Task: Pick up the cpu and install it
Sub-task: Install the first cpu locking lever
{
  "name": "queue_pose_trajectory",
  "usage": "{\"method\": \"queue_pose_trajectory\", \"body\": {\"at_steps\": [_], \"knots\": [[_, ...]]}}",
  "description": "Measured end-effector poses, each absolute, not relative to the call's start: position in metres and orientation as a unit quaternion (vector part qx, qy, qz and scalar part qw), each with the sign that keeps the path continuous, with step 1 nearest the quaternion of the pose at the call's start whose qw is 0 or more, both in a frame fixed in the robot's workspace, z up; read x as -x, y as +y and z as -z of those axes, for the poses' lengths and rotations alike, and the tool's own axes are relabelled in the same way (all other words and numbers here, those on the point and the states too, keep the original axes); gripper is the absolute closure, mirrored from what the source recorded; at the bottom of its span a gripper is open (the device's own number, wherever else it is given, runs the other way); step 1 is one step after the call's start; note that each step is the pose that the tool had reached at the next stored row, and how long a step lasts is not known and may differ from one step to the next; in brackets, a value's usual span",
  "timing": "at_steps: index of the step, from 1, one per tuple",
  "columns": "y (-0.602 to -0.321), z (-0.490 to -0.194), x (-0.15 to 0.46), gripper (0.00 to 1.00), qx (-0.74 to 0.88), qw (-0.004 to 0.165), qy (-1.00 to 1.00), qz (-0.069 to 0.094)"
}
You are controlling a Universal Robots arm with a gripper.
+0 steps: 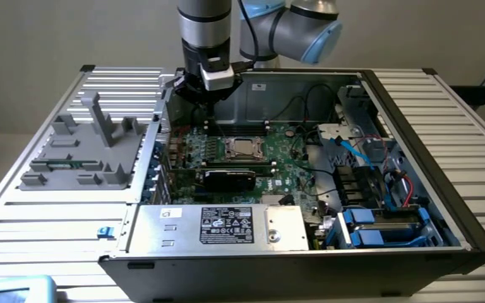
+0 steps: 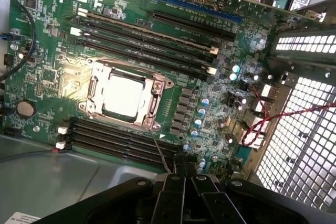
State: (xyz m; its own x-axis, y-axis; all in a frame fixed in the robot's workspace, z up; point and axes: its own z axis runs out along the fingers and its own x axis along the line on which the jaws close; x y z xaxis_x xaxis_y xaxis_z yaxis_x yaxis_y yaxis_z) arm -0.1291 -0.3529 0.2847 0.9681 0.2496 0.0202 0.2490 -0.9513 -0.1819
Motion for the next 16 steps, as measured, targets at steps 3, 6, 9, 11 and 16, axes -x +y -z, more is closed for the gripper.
{"method": "queue_pose_trajectory", "body": {"at_steps": [3,6,9,11,16], "knots": [[-0.353,-0.285,0.129,0.89,0.988,0.092,-0.126,-0.002],[-0.353,-0.281,0.129,0.89,0.988,0.093,-0.126,-0.001],[-0.353,-0.276,0.131,0.89,0.988,0.093,-0.126,-0.001],[-0.353,-0.274,0.132,0.89,0.987,0.095,-0.126,-0.001],[-0.353,-0.268,0.133,0.89,0.987,0.103,-0.126,0.0]]}}
